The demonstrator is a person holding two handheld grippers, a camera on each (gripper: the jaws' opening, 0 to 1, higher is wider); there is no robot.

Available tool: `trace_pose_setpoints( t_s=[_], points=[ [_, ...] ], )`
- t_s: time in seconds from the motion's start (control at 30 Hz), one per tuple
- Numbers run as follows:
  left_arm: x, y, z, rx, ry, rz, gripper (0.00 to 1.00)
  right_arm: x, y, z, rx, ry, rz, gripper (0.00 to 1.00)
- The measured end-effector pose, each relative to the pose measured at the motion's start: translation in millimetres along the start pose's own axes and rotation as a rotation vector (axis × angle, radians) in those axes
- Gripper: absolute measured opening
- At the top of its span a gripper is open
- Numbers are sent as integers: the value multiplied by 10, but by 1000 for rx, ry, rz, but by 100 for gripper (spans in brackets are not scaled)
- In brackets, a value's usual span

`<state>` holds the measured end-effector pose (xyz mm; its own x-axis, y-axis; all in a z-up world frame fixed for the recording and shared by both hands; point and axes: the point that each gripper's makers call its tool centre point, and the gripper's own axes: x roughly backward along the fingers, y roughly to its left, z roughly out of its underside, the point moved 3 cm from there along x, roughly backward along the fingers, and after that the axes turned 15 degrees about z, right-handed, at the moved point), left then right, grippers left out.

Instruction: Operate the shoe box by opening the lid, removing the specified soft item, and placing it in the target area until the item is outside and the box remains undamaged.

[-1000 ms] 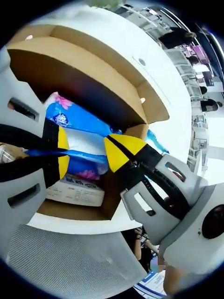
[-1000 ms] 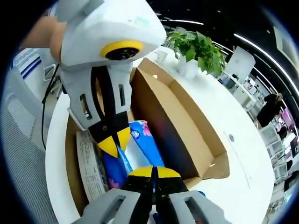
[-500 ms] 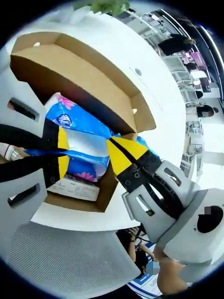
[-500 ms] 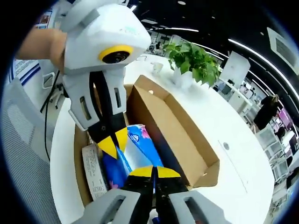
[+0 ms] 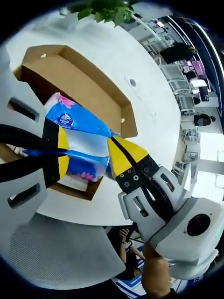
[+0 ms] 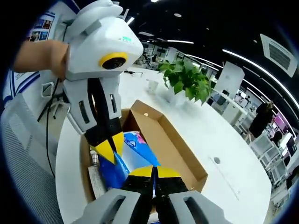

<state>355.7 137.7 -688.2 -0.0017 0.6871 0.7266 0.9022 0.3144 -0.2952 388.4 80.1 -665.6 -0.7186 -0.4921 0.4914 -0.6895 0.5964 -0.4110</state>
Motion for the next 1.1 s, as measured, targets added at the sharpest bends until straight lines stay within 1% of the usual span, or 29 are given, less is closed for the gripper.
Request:
trace_pose_setpoints(
  t_s=[0.27,0.33,0.53,0.77,0.93,1.1],
  points=[
    [25,-127,-186,-29,-4,-2,0,194,-152,-41,-17,-17,25,0],
    [17,-154,-244,-27,-9,8,0,229,-181,-36,-14,-19,33,0],
    [-39,-233,-419,-61,2,17,0,368,-327,16,-33,-19,64,0],
    [-181,-352,-631,-100,7,41,0,539,-508,129,-53,-15,105,0],
    [-310,-432,-785,-130,12,59,0,661,-635,251,-63,-3,137,0],
    [-411,-488,-901,-158,21,75,0,766,-740,361,-78,8,164,0]
  ],
)
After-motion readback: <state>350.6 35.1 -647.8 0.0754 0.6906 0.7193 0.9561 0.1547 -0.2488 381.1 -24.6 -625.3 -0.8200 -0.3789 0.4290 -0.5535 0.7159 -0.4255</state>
